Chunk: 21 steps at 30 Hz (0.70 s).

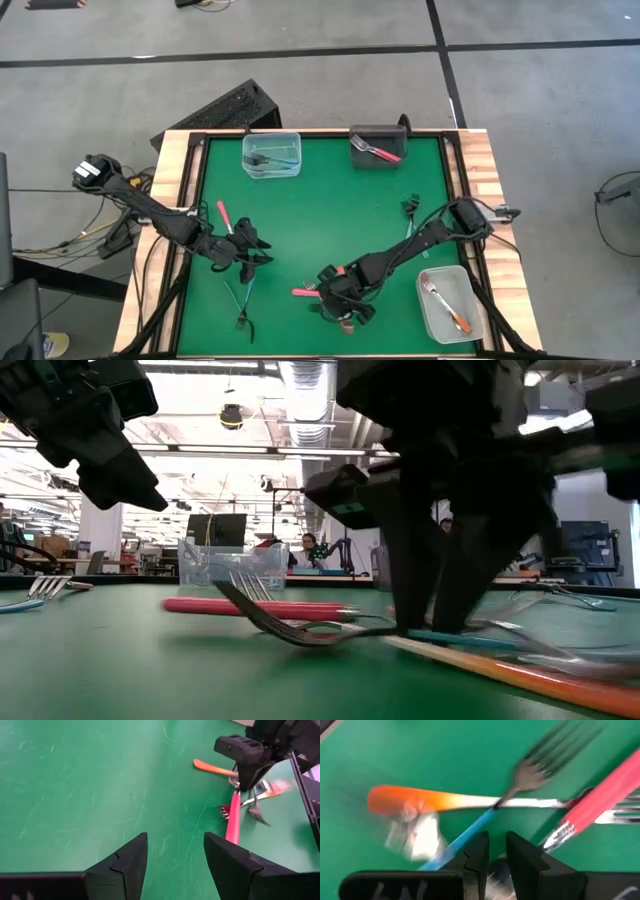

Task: Sort silverware by color (type)
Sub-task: Put the orange fork into the white bin

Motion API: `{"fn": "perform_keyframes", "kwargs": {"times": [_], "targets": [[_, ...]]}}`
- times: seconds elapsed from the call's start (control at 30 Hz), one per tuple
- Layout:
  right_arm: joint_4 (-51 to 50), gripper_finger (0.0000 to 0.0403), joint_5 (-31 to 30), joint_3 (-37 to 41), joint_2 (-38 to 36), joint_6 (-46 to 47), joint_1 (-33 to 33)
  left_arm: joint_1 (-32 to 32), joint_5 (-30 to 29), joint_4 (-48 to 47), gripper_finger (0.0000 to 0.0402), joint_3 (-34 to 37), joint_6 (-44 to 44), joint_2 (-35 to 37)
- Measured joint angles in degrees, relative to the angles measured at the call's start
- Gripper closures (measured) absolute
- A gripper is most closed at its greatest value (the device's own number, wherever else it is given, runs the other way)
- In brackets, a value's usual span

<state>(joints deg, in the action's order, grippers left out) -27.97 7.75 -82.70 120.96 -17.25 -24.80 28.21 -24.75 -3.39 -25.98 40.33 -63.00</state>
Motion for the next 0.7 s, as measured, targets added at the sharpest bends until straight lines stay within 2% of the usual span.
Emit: {"fn": "perform_keyframes", "kwargs": {"times": [0.23,0.37,0.53,0.7], "targets": [[-2.35,0.0310,-0.52,-0.17,-1.50,0.26,0.20,0.00,-2.37,-0.30,0.0221,0.00,-0.90,0.02],[-3.36,0.0310,-1.86,-1.50,-5.17,0.25,0.77,0.00,-3.68,-0.30,0.0221,0.00,-1.57,0.02],[-12.71,0.0310,-1.93,-1.36,-7.48,-0.08,1.44,0.00,-2.91,-0.51,0.0221,0.00,-1.09,0.02],[-23.26,0.0310,-3.81,-1.37,-7.35,-12.98,-0.11,0.00,-2.72,-2.08,0.0221,0.00,-0.61,0.02]]}}
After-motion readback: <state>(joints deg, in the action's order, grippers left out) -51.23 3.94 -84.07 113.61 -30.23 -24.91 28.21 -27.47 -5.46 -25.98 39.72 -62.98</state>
